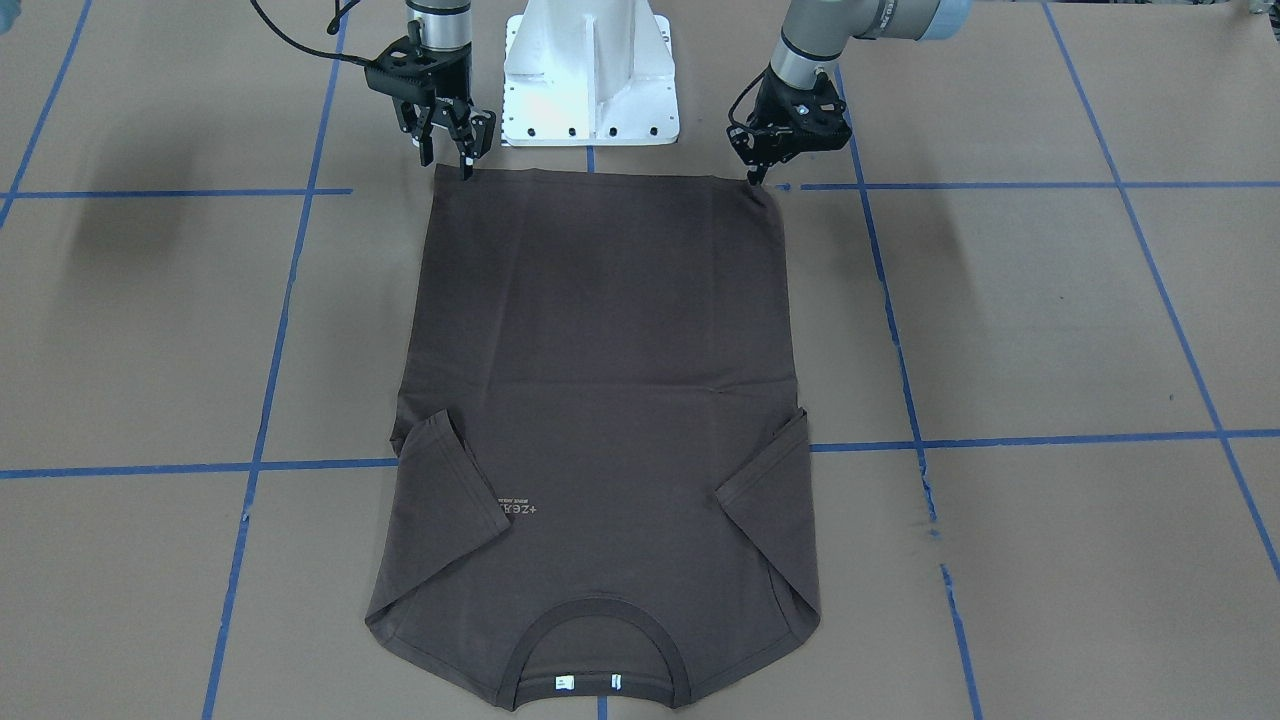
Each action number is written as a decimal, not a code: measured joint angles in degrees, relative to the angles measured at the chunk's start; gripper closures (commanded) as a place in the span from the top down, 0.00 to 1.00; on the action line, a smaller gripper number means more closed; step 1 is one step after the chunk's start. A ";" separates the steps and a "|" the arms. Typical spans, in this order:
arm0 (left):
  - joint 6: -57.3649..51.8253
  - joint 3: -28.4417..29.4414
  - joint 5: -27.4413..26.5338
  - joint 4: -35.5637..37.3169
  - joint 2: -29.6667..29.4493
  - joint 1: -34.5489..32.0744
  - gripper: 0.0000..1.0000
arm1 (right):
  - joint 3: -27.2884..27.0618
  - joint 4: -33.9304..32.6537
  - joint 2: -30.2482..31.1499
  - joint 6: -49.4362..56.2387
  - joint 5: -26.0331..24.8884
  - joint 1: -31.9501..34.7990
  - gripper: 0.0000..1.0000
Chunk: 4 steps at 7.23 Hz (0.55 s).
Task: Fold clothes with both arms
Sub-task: 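Grasp the hem corners with both grippers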
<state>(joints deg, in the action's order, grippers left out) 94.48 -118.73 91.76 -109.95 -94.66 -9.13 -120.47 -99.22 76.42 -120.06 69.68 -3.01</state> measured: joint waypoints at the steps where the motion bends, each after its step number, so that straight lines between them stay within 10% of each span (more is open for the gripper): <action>1: 0.00 -0.05 0.00 0.00 0.00 0.00 0.00 | 0.30 0.00 -0.02 -0.07 -0.04 -0.22 0.66; 3: -0.04 -0.12 0.00 0.00 0.00 -0.01 0.00 | 0.81 0.00 -0.01 -0.27 -0.06 -0.81 0.49; 4: -0.02 -0.15 0.00 0.00 0.00 -0.01 0.00 | 0.96 0.00 -0.02 -0.51 -0.08 -1.02 0.23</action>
<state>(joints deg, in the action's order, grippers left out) 94.46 -118.88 91.76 -109.95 -94.66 -9.14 -119.51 -99.23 76.40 -120.57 69.59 -4.03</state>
